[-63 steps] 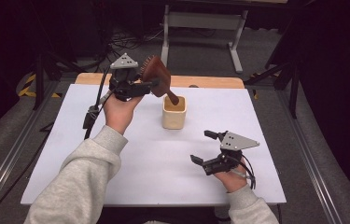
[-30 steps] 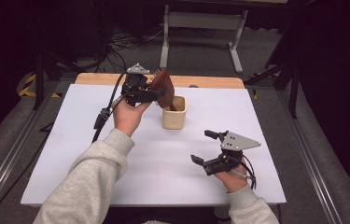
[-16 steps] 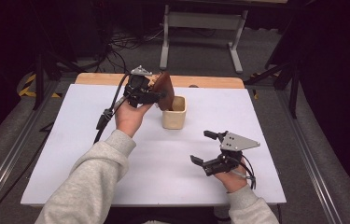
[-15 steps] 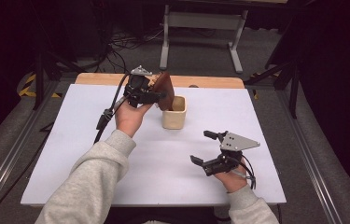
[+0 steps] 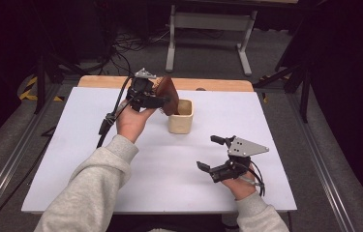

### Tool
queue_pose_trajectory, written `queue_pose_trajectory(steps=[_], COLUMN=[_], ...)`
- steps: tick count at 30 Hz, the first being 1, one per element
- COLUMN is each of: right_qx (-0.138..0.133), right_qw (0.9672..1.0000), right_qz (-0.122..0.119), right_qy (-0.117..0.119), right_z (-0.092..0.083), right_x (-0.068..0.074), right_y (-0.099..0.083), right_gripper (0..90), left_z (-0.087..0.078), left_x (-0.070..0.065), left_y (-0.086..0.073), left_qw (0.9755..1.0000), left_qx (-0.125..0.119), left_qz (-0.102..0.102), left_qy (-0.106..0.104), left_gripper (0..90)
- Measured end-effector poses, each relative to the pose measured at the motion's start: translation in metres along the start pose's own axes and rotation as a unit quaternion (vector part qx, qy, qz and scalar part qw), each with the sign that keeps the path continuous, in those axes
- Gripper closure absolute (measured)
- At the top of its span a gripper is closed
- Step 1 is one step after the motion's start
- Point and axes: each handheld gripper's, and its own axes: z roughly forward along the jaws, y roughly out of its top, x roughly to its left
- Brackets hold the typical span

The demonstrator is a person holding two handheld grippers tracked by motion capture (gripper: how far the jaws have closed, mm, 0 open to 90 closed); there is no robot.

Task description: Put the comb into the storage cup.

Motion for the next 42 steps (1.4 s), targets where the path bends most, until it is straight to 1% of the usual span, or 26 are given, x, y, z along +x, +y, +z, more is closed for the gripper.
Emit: queue_pose_trajectory(steps=[3,5,6,7,8,9,10,11,12,13,14,15,16,17,18,19,20,22,25,26,27,31,32,35,39,42], right_qx=[0.0,0.0,0.0,0.0,0.0,0.0,0.0,-0.002,-0.002,-0.002,-0.002,-0.003,-0.003,-0.003,-0.003,-0.003,-0.005,-0.007,-0.01,-0.01,-0.011,-0.013,-0.013,-0.013,-0.013,-0.012], right_qw=[1.0,1.0,1.0,1.0,1.0,1.0,1.0,1.0,1.0,1.0,1.0,1.0,1.0,1.0,1.0,1.0,1.0,1.0,0.9999,0.9999,0.9999,0.9999,0.9999,0.9999,0.9999,0.9999], right_qz=[0.001,0.0,0.001,0.001,0.001,0.001,0.001,0.0,0.0,0.0,0.0,0.0,-0.001,-0.001,-0.002,-0.002,-0.002,-0.003,-0.002,-0.002,-0.002,-0.003,-0.003,-0.002,-0.001,-0.001], right_qy=[0.001,0.002,0.002,0.002,0.001,0.001,0.001,0.001,0.001,0.001,0.001,0.001,0.001,0.001,0.001,0.001,0.0,-0.001,-0.004,-0.005,-0.005,-0.005,-0.005,-0.005,-0.005,-0.006], right_z=[0.0,0.0,0.0,0.0,0.0,0.0,0.0,0.0,0.0,0.0,0.0,0.0,0.0,0.0,0.0,0.0,-0.001,-0.002,-0.004,-0.004,-0.005,-0.006,-0.006,-0.007,-0.007,-0.008], right_x=[0.0,0.0,0.0,0.0,0.0,0.0,0.0,0.0,0.0,0.0,0.0,0.0,0.0,0.0,0.0,0.0,-0.001,-0.001,-0.002,-0.003,-0.003,-0.003,-0.003,-0.004,-0.005,-0.005], right_y=[0.0,0.0,0.0,0.0,0.0,0.0,0.0,0.0,0.0,0.0,0.001,0.001,0.001,0.001,0.002,0.002,0.002,0.004,0.006,0.006,0.007,0.008,0.008,0.008,0.008,0.008], right_gripper=[2.3,2.3,2.3,2.3,2.3,2.3,2.3,2.3,2.3,2.3,2.3,2.3,2.3,2.3,2.3,2.3,2.3,2.3,2.3,2.3,2.2,2.2,2.2,2.1,2.0,2.0], left_z=[-0.002,-0.003,-0.004,-0.007,-0.008,-0.011,-0.011,-0.016,-0.019,-0.022,-0.022,-0.027,-0.027,-0.037,-0.037,-0.042,-0.05,-0.06,-0.074,-0.08,-0.083,-0.098,-0.103,-0.111,-0.12,-0.126], left_x=[0.003,0.005,0.006,0.006,0.007,0.008,0.008,0.011,0.01,0.01,0.01,0.009,0.009,0.007,0.007,0.005,0.003,0.001,-0.001,-0.001,-0.001,-0.001,-0.001,-0.001,-0.001,0.0], left_y=[-0.001,-0.002,-0.002,-0.002,-0.002,-0.002,-0.002,-0.002,-0.003,-0.002,-0.002,-0.002,-0.002,-0.003,-0.003,-0.003,-0.005,-0.009,-0.014,-0.017,-0.019,-0.03,-0.034,-0.042,-0.054,-0.066], left_qw=[1.0,1.0,0.9999,0.9997,0.9996,0.9994,0.9994,0.9992,0.999,0.9987,0.9987,0.9983,0.9983,0.9977,0.9977,0.9971,0.996,0.9944,0.9922,0.991,0.9904,0.9887,0.9886,0.9877,0.9874,0.9875], left_qx=[0.0,-0.004,-0.015,-0.023,-0.025,-0.031,-0.031,-0.037,-0.04,-0.043,-0.043,-0.046,-0.046,-0.053,-0.053,-0.059,-0.071,-0.086,-0.103,-0.111,-0.114,-0.119,-0.118,-0.122,-0.12,-0.116], left_qz=[-0.001,-0.001,0.001,-0.002,-0.002,-0.004,-0.004,-0.001,0.003,0.012,0.012,0.023,0.023,0.036,0.036,0.042,0.051,0.061,0.069,0.075,0.078,0.089,0.092,0.095,0.098,0.104], left_qy=[-0.001,-0.001,-0.003,0.007,0.014,0.014,0.014,0.014,0.018,0.025,0.025,0.026,0.026,0.022,0.022,0.02,0.016,0.004,-0.004,-0.008,-0.008,-0.013,-0.017,-0.023,-0.029,-0.027], left_gripper=[38.9,33.8,27.7,21.8,16.2,13.6,11.9,9.5,8.6,6.5,4.6,2.9,2.1,1.6,1.3,1.3,0.7,0.6,0.5,0.5,0.5,0.2,0.2,0.2,0.2,0.2])
